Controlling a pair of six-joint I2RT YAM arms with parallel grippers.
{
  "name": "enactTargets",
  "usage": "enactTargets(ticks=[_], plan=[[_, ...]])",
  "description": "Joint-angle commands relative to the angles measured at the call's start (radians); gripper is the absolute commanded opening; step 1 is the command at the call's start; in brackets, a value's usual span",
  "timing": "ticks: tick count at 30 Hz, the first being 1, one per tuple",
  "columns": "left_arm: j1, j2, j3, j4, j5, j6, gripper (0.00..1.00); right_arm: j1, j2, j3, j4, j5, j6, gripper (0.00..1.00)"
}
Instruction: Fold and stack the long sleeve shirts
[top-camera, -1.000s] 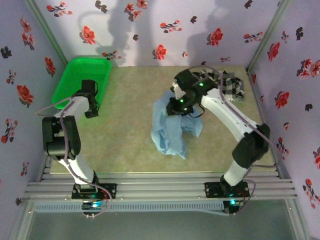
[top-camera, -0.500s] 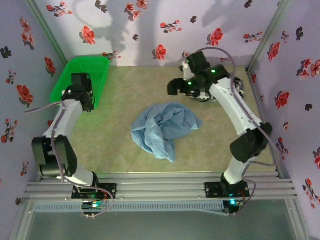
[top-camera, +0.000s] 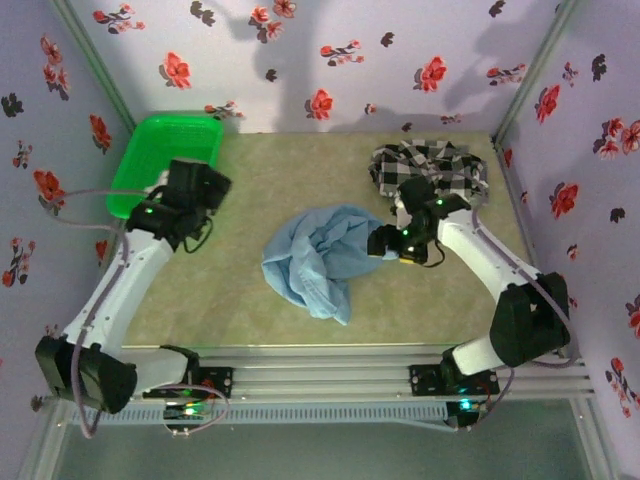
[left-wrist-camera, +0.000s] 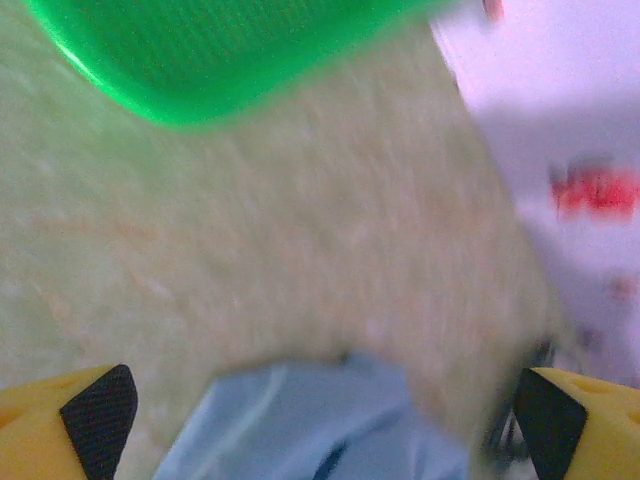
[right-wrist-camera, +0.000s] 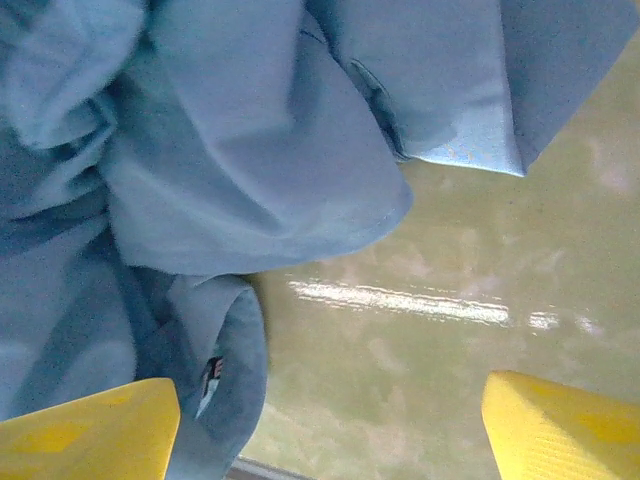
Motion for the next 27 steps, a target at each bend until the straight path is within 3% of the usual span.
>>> enactTargets(ticks=[1, 4, 7, 9, 14, 21, 24, 27], plan=[[-0.164, 0.148, 0.061, -0.046, 0.136, 0.189, 0.97, -0.005, 0.025, -0.068, 0.147, -0.023, 0.076, 0.78], [-0.299, 0.294, 0.117, -0.058, 0.207, 0.241, 0.93, -0.013, 0.046, -0.102, 0.226, -0.009, 0.093, 0.76], [-0.367, 0.398, 0.158, -0.09, 0.222, 0.261, 0.83, -0.021, 0.071, -0.09, 0.237, 0.045, 0.074, 0.75], [-0.385, 0.428, 0.154, -0.095, 0.211, 0.253, 0.75, -0.028, 0.087, -0.079, 0.236, 0.085, 0.048, 0.73], [-0.39, 0.453, 0.156, -0.09, 0.192, 0.251, 0.68, -0.051, 0.143, -0.06, 0.25, 0.148, -0.066, 0.69], [-0.397, 0.462, 0.135, -0.088, 0.199, 0.264, 0.49, -0.065, 0.268, -0.023, 0.382, 0.097, -0.109, 0.63], [-0.392, 0.464, 0.105, -0.085, 0.202, 0.268, 0.42, -0.065, 0.331, 0.008, 0.431, 0.082, -0.079, 0.47], [-0.378, 0.45, 0.079, -0.083, 0.202, 0.282, 0.22, -0.065, 0.363, 0.052, 0.427, 0.094, -0.056, 0.22]])
